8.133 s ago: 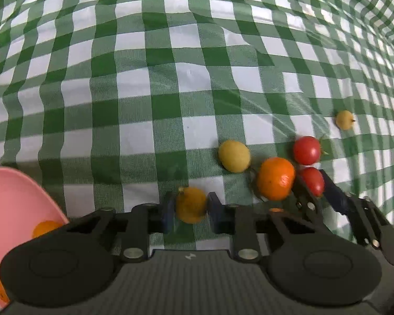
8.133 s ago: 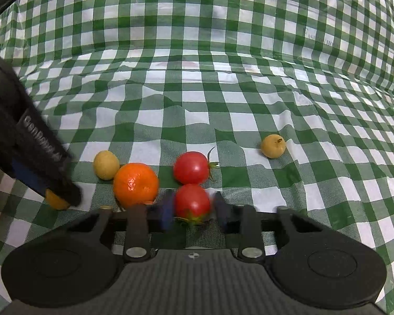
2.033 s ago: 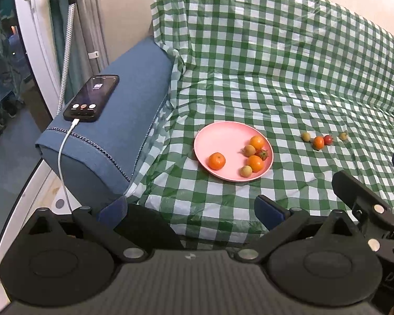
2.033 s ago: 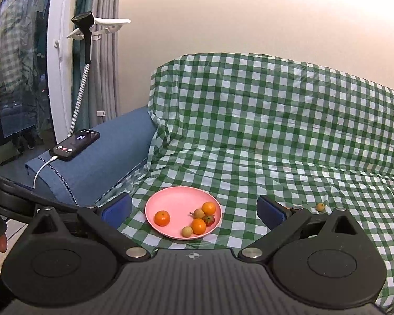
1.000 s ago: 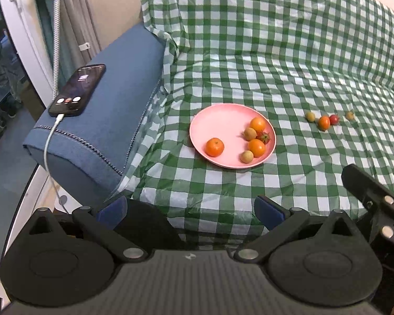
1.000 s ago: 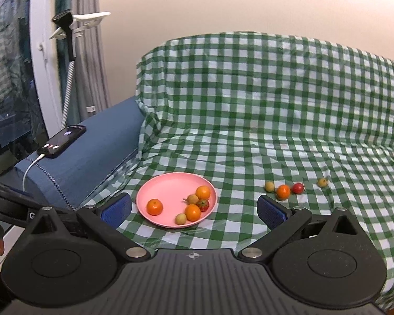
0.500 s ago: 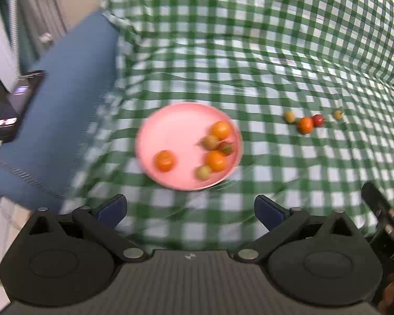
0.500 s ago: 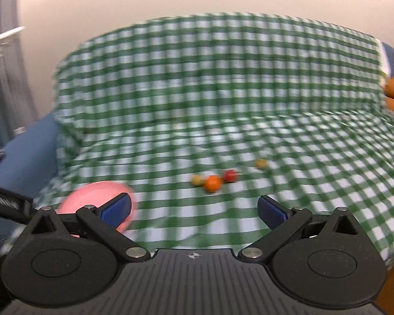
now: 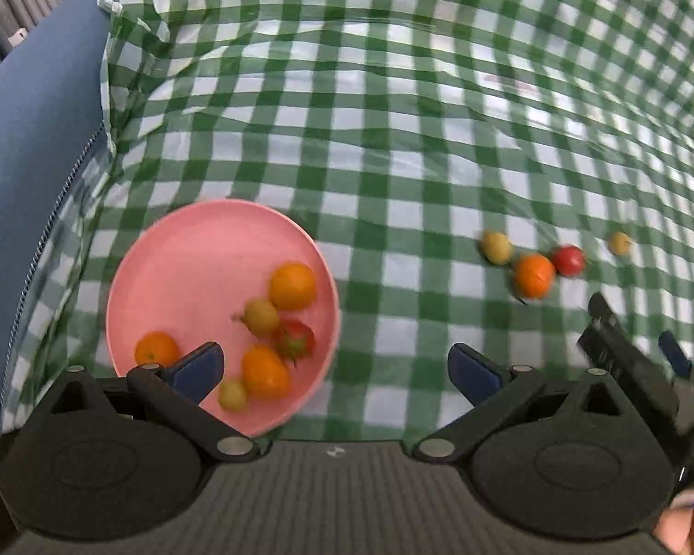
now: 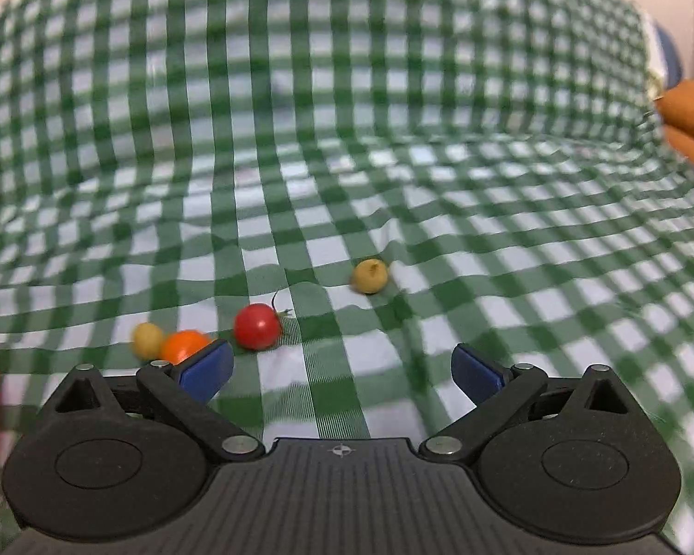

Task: Organize fruits
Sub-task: 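Grasp a stemmed orange with the left tool while the right tool grasps a cherry tomato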

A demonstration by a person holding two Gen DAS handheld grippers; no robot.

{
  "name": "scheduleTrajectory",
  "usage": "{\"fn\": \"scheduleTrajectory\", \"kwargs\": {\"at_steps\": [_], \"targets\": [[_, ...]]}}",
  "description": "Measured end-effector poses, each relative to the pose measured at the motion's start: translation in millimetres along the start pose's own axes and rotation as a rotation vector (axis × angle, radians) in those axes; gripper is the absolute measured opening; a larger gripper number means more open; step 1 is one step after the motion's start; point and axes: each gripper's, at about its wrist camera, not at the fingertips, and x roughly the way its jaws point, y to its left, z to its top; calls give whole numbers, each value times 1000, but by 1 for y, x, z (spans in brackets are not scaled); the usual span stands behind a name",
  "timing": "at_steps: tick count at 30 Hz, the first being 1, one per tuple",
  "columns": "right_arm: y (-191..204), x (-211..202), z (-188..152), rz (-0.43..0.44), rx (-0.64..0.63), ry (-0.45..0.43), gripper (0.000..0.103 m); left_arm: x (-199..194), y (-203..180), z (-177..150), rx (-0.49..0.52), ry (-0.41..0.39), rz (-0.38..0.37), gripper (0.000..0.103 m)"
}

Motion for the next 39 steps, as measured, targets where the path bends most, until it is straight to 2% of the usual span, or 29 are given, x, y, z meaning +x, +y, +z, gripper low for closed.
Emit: {"fn": "scheduleTrajectory", "kwargs": {"at_steps": [4,6,7,8,10,13,17,21,24,27,31,32,34,35,36,39], "targets": [[12,54,8,70,-32,61,99,18,2,15,-26,21,30,103],[19,69,7,81,-55,71,93,23,3,21,-39,27,28,103],[21,71,6,81,-52,67,82,26,1,25,-42,24,27,103],[23,71,6,88,-52,52,64,27,-1,27,-42,18,27,103],[27,69,6,111,-81,35,40,31,-6,30,-38,3,24,103],[23,66,10,82,-89,31,40,36,-22,34,-31,-2,-10,103],[-9,56,18,-67,-25,15,40,46,-55,39,-29,17,-95,103],[-43,54,19,-168,62,20,40,68,-94,44,-37,97,-181,103],[-58,63,20,-178,122,56,40,92,-114,45,-67,166,-202,103],[-60,60,18,-165,141,56,40,114,-126,48,-127,245,-206,103],[-54,57,18,-146,136,61,40,122,-138,53,-109,233,-247,102],[-50,52,16,-144,137,64,40,122,-139,53,-117,223,-240,98],[-45,47,14,-141,138,62,40,122,-138,53,-156,216,-256,72],[-47,48,15,-141,140,61,40,123,-137,54,-177,236,-289,45],[-47,49,15,-140,141,59,40,125,-134,53,-205,266,-328,39],[-54,56,20,-130,131,55,40,119,-127,51,-226,264,-321,39]]}}
